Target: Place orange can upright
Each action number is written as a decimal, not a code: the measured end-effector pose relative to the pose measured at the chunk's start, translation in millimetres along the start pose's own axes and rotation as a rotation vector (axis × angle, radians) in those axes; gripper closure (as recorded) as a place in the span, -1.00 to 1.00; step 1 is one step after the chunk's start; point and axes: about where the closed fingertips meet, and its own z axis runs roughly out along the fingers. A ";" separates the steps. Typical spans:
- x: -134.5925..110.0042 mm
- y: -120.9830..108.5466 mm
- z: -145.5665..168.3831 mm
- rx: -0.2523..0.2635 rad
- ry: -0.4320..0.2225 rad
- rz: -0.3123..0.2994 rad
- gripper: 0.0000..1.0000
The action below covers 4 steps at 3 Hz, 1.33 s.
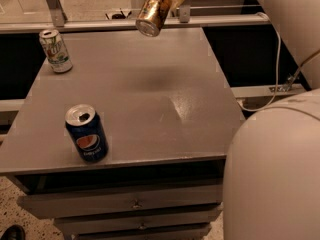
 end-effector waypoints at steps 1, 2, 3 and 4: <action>-0.3 2.5 0.7 0.002 -0.008 -0.084 1.00; -4.6 -2.5 1.7 -0.001 -0.019 -0.107 1.00; -1.0 -13.7 -8.5 0.088 0.001 -0.236 1.00; 2.0 -11.0 -18.3 0.201 -0.012 -0.339 1.00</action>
Offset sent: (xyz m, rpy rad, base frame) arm 0.0009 0.0097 0.0056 -0.0763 -0.0182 0.1028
